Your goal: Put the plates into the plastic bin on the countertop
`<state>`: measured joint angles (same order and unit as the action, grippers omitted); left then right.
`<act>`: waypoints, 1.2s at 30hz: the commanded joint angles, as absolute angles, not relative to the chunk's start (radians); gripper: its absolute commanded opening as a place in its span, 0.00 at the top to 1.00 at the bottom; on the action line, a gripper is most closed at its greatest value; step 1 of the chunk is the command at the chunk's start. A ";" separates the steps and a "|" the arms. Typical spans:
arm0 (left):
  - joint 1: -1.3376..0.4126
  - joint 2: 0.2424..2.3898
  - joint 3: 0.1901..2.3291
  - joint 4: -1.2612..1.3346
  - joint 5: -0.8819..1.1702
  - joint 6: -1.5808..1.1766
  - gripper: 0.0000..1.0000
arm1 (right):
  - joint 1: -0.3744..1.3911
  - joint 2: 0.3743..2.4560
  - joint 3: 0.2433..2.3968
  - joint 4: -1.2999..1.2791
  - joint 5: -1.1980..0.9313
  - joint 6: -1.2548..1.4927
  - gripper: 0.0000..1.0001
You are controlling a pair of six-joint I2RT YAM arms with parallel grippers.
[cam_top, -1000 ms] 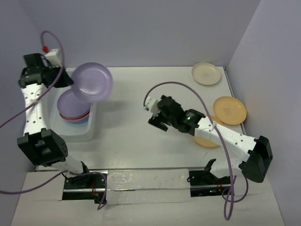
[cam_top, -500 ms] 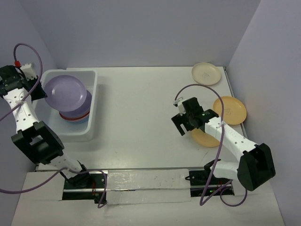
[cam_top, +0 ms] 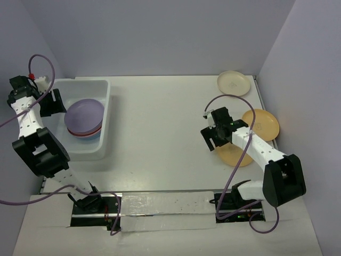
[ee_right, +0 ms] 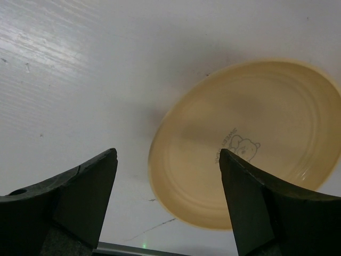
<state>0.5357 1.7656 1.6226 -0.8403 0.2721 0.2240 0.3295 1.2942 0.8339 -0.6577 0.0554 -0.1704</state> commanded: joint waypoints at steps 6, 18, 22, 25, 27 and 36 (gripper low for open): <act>0.465 1.652 1.672 -0.794 0.263 0.200 0.15 | 0.278 1.436 0.939 -0.713 0.005 -0.172 0.26; 0.465 1.652 1.742 -0.815 0.282 0.186 0.10 | 0.278 1.650 1.006 -0.693 -0.044 -0.127 0.44; 0.466 1.648 1.752 -0.817 0.285 0.184 0.10 | 0.278 1.692 1.034 -0.707 -0.095 -0.113 0.59; 0.465 1.652 1.768 -0.825 0.288 0.184 0.10 | 0.282 1.710 1.056 -0.722 -0.131 -0.104 0.73; 0.465 1.654 1.777 -0.830 0.289 0.186 0.10 | 0.287 1.703 1.065 -0.733 -0.165 -0.100 0.83; 0.466 1.630 1.835 -0.856 0.401 0.185 0.01 | 0.567 1.587 1.167 -0.807 -0.249 -0.190 1.00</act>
<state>0.4618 1.6767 1.7636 -0.8420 0.3076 0.1936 0.4330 1.6686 1.0981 -0.7837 -0.1406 -0.1349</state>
